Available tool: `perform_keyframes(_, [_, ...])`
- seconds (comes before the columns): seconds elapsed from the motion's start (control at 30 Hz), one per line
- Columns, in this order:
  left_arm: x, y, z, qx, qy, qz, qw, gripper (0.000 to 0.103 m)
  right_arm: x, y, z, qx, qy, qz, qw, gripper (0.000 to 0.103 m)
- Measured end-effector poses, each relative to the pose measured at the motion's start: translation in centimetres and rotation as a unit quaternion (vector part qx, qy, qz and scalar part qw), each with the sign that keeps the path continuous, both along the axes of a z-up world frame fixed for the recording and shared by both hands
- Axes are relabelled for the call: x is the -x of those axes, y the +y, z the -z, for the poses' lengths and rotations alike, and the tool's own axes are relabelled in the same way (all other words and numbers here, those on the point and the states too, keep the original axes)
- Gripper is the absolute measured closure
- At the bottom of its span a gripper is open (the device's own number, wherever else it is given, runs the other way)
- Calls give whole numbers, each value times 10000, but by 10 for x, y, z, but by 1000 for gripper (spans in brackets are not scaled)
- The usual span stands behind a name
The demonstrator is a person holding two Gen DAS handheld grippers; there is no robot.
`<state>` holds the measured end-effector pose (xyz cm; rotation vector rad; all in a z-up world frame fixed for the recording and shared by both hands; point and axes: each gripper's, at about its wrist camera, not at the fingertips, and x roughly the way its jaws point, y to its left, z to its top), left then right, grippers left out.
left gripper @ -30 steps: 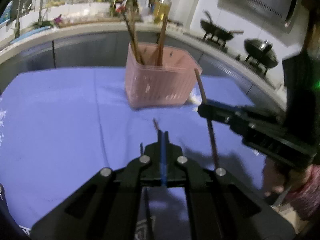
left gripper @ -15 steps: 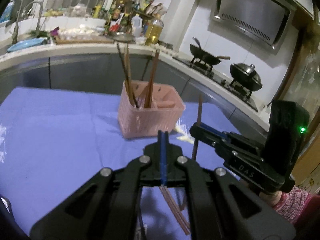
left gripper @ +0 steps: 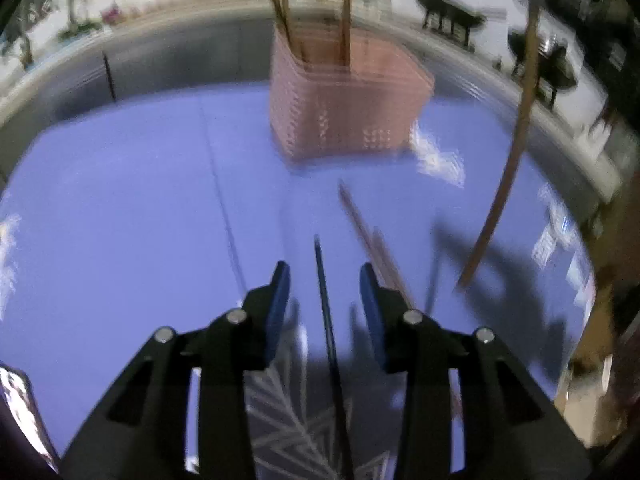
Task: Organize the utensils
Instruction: 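Raise both chopsticks over the pink basket and open both grippers to drop them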
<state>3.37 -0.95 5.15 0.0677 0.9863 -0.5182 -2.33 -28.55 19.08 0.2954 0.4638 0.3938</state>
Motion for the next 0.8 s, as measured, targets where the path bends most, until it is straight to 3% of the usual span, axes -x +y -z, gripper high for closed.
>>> perform_keyframes(0.13, [10, -13, 29, -487, 324, 320, 9978, 67, 5, -2, 0, 43, -13, -44, 10000, 97])
perform_keyframes(0.23, [16, -19, 32, -746, 126, 451, 9961, 64, 7, -3, -1, 14, -29, -47, 10000, 97])
perform_keyframes(0.27, [17, -21, 32, -858, 54, 497, 9951, 73, 7, -3, 0, 4, -31, -42, 10000, 97])
perform_keyframes(0.3, [17, -21, 33, -941, 12, 541, 9941, 97, 8, -2, 0, 2, -36, -36, 10000, 97])
perform_keyframes(0.43, [7, -6, 30, -579, 218, 493, 9969, 99, 9, -2, -1, -3, -57, -26, 10000, 97])
perform_keyframes(0.53, [4, 1, 8, -28, 124, 472, 9988, 99, 9, -1, -1, 25, -78, -30, 10000, 97])
perform_keyframes(0.67, [2, 16, -40, 575, -319, 386, 9971, 99, 8, 0, -7, 50, -132, 15, 9999, 97])
perform_keyframes(0.8, [-8, 23, -96, 1027, -1021, 222, 9892, 99, 3, 1, -21, 96, -368, 156, 9992, 97])
